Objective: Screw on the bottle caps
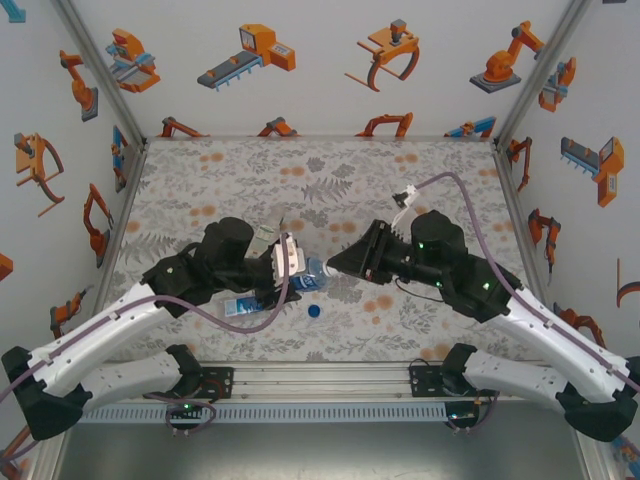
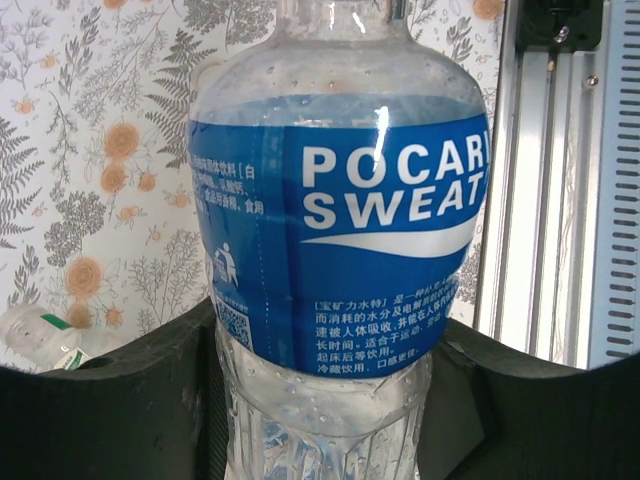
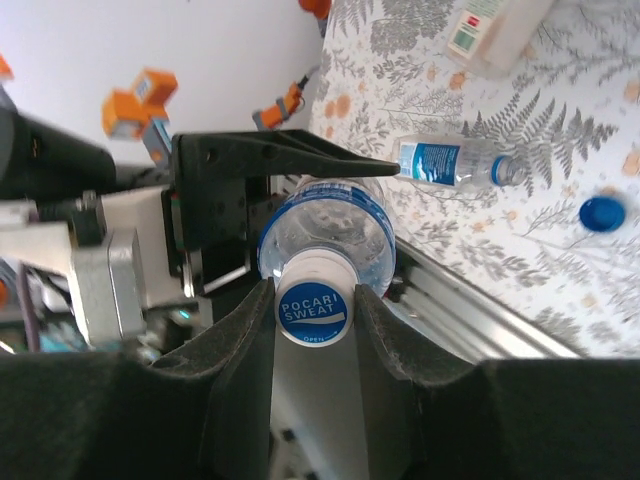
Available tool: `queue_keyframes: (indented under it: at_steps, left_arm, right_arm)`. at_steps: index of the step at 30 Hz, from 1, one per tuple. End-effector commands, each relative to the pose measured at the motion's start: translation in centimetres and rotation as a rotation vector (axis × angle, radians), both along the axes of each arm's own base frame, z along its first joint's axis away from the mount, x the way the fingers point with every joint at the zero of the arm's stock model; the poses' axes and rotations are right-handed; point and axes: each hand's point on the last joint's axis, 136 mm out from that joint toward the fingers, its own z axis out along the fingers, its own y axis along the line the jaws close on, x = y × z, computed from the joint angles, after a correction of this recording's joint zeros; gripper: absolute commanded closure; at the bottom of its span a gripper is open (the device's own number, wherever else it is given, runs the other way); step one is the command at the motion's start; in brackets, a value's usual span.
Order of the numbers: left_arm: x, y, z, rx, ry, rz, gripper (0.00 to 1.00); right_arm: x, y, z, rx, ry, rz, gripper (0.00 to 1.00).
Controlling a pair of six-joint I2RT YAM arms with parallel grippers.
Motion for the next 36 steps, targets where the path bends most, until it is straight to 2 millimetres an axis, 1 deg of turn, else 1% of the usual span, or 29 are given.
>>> queue_keyframes:
  at_steps: [1,3,4,5,6,7,9,11,15,17,20,23,26,30,32,36]
  left_arm:
    - [-0.5,-1.3,3.0,-0.111,-0.053,-0.064,1.00]
    - [-0.7,-1.4,2.9,-0.112,-0.044,-0.076,1.00]
    - [-0.7,-1.5,2.9,-0.113,-0.037,-0.081,1.00]
    - [-0.8,-1.6,2.9,-0.114,-0.032,-0.085,1.00]
    - [-0.9,-1.7,3.0,-0.116,-0.025,-0.090,1.00]
    - [-1.0,-1.8,2.9,-0.117,-0.019,-0.097,1.00]
    - [-1.4,-1.8,3.1,-0.125,-0.010,-0.117,1.00]
    - [-1.8,-1.8,3.2,-0.131,0.001,-0.134,1.00]
    - [-2.3,-1.6,3.3,-0.126,0.018,-0.151,0.99]
    - [-2.6,-1.5,3.3,-0.121,0.029,-0.157,0.99]
    - [-3.0,-1.2,3.6,-0.119,0.042,-0.171,0.99]
    - [-3.6,-1.0,3.7,-0.122,0.065,-0.185,0.98]
    - [-4.2,-0.7,3.9,-0.133,0.085,-0.199,0.98]
    - [-4.7,-0.3,4.2,-0.147,0.088,-0.200,0.98]
    - [-4.8,-0.2,4.4,-0.151,0.087,-0.199,0.98]
    - [-5.0,0.0,4.3,-0.148,0.094,-0.202,0.98]
  right_arm:
    - [1.5,-1.3,-0.5,0.064,0.113,-0.172,1.00]
    - [1.5,-1.2,0.3,0.046,0.053,-0.146,0.99]
    - [1.5,-1.1,0.8,0.043,0.029,-0.132,0.92]
    - [1.5,-0.7,1.5,0.029,-0.036,-0.094,0.82]
    - [1.2,-0.3,2.4,0.025,-0.099,-0.049,0.70]
    - [1.0,0.1,3.1,0.014,-0.156,-0.007,0.63]
    - [0.4,0.4,4.7,-0.028,-0.283,0.072,0.57]
    - [-0.2,0.2,5.8,-0.076,-0.389,0.125,0.52]
    - [-1.3,-0.3,8.2,-0.147,-0.626,0.217,0.50]
    - [-2.3,-0.3,9.4,-0.176,-0.765,0.287,0.49]
    - [-3.9,0.1,10.5,-0.212,-0.964,0.410,0.49]
    - [-5.3,0.6,10.8,-0.238,-1.117,0.531,0.50]
    - [-7.1,1.2,10.8,-0.218,-1.262,0.660,0.51]
    - [-9.6,1.5,10.1,-0.171,-1.460,0.810,0.51]
    - [-10.0,1.7,9.8,-0.154,-1.497,0.833,0.51]
    - [-9.8,2.2,9.1,-0.153,-1.492,0.860,0.51]
